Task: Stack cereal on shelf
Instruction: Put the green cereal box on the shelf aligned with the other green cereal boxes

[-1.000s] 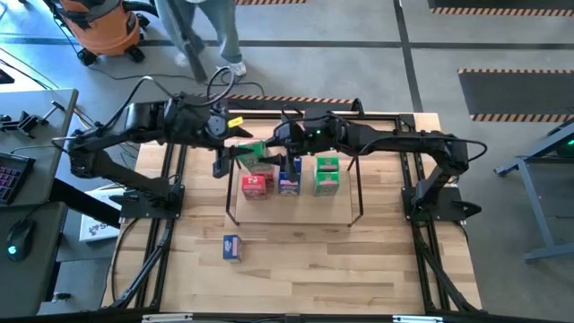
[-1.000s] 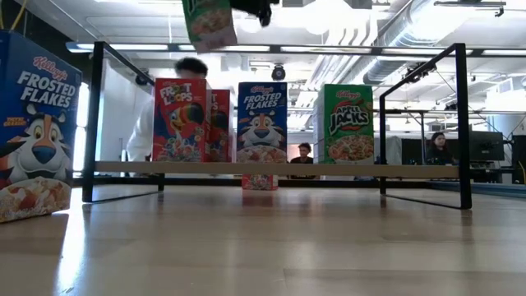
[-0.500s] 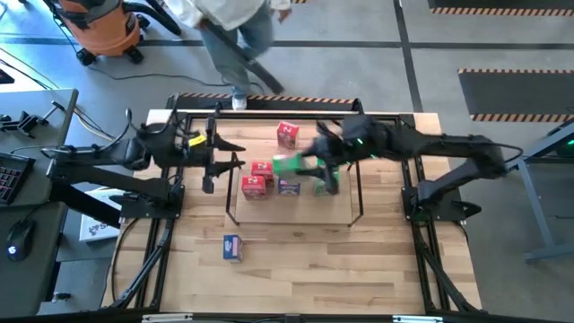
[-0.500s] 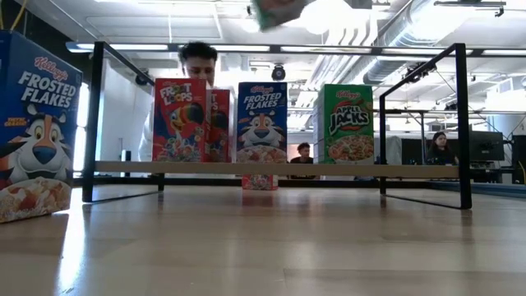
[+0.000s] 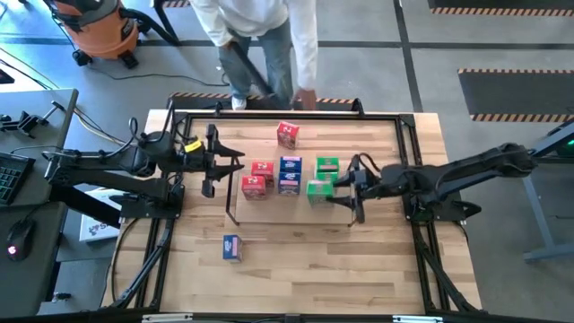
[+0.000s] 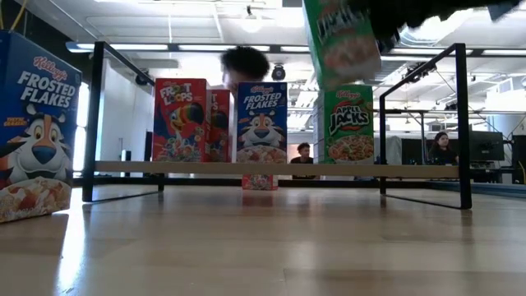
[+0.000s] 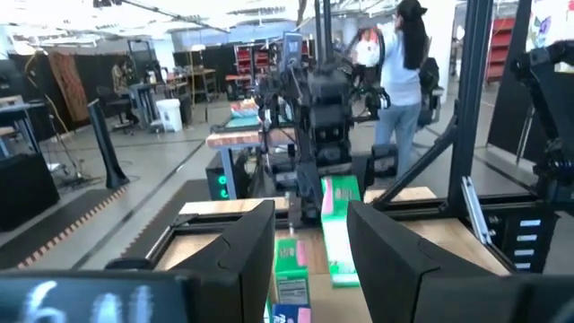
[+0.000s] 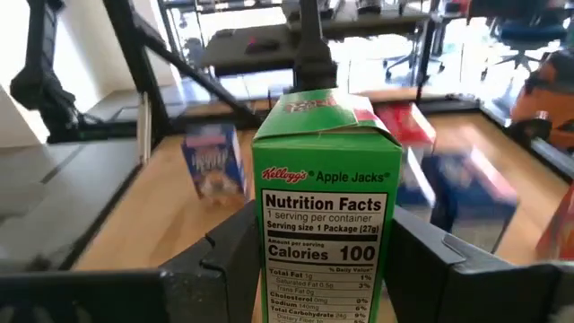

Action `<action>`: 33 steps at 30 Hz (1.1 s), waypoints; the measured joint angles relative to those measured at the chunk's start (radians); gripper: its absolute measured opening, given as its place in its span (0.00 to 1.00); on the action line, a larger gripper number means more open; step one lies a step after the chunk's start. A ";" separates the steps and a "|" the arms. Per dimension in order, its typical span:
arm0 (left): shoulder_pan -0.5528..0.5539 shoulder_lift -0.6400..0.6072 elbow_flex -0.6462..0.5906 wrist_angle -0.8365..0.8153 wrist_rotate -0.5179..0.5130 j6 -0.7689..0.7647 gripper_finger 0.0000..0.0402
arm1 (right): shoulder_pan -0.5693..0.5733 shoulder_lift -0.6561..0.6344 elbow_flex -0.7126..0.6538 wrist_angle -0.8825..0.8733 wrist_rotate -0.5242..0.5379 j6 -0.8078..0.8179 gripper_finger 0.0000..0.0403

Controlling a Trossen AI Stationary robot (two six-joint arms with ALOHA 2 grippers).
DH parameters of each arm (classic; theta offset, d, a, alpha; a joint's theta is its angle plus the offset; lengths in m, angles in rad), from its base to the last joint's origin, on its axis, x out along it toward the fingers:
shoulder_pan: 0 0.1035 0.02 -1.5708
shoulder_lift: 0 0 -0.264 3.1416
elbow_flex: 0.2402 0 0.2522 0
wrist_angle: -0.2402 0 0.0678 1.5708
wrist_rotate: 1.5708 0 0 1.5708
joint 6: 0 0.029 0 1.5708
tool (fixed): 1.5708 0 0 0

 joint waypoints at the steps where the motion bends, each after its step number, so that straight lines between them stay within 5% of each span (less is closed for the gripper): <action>1: 0.000 0.002 0.000 0.004 0.000 -0.002 0.33 | 0.003 0.000 -0.032 0.027 0.007 0.003 0.43; 14: 0.000 0.017 0.000 0.006 -0.015 -0.004 0.33 | 0.013 0.005 -0.144 0.141 0.075 0.045 0.43; 26: 0.000 0.019 0.000 0.006 -0.016 -0.002 0.33 | 0.034 0.015 -0.072 0.038 0.107 0.119 0.46; 33: 0.000 0.019 0.000 -0.001 -0.016 0.008 0.33 | 0.078 0.170 0.039 0.037 0.113 0.063 0.44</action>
